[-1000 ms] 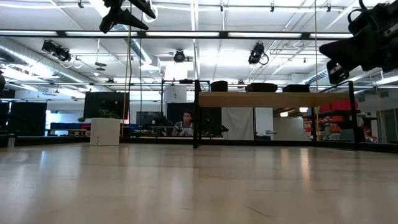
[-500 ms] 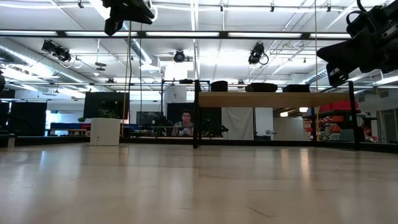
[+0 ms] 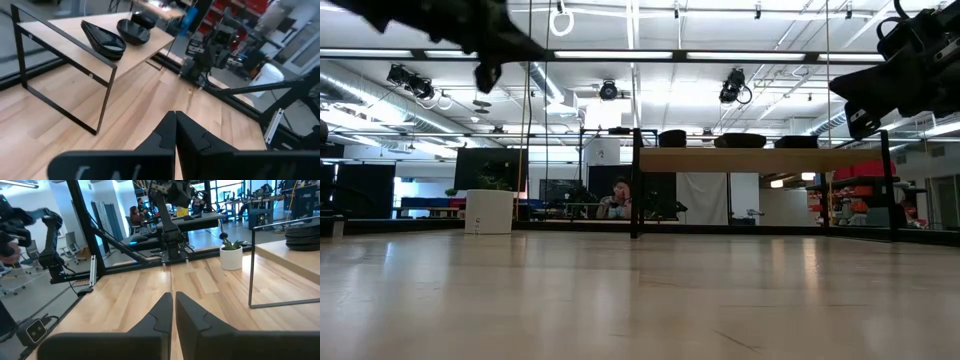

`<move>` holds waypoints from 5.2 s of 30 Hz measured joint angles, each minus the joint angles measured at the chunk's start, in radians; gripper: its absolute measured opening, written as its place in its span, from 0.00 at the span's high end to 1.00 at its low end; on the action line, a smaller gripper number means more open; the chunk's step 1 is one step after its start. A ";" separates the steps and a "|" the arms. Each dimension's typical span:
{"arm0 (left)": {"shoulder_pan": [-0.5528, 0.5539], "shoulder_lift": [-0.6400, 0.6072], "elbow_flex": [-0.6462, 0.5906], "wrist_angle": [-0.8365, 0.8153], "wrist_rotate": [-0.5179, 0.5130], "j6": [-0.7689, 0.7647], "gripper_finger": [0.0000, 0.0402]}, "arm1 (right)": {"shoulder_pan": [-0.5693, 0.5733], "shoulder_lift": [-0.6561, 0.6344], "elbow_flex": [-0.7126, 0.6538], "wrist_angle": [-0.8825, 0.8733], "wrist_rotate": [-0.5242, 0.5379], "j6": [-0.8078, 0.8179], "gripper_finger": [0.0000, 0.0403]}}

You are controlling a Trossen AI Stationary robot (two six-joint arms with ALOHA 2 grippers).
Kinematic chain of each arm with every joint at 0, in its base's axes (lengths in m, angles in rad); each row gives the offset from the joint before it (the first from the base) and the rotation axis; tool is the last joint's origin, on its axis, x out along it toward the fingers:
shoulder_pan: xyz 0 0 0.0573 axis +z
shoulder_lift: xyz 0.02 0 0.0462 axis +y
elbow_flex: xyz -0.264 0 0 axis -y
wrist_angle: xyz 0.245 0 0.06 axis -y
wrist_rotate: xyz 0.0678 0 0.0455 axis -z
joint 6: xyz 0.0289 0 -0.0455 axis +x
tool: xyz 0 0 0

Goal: Pick & Place Mini shaped plates
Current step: Return to Home Position

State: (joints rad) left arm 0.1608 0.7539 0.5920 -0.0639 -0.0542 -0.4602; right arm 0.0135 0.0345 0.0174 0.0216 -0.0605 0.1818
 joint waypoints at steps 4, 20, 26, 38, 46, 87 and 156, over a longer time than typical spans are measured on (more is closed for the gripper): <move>-0.001 -0.164 -0.128 0.018 0.001 0.035 0.99 | 0.000 0.000 0.000 0.000 0.000 0.000 0.93; -0.001 -0.754 -0.582 0.132 0.131 0.077 0.99 | 0.000 0.000 0.000 0.000 0.000 0.000 0.93; 0.000 -0.730 -0.581 0.106 0.132 0.104 0.98 | 0.000 0.000 0.000 0.000 0.000 0.000 0.93; 0.000 -0.722 -0.583 0.115 0.109 0.104 0.98 | 0.000 0.000 0.000 0.000 0.000 0.000 0.93; -0.081 -0.753 -0.583 0.093 0.027 0.225 0.98 | 0.000 0.000 0.000 0.000 0.000 0.000 0.93; -0.164 -0.740 -0.585 0.139 0.025 0.078 0.98 | 0.000 0.001 0.000 0.000 0.000 0.000 0.93; -0.164 -0.739 -0.584 0.142 0.022 0.079 0.98 | 0.007 -0.020 -0.001 0.000 0.011 -0.348 0.93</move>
State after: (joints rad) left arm -0.0032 0.0149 0.0078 0.0778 -0.0319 -0.3815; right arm 0.0208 0.0147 0.0166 0.0219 -0.0494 -0.1661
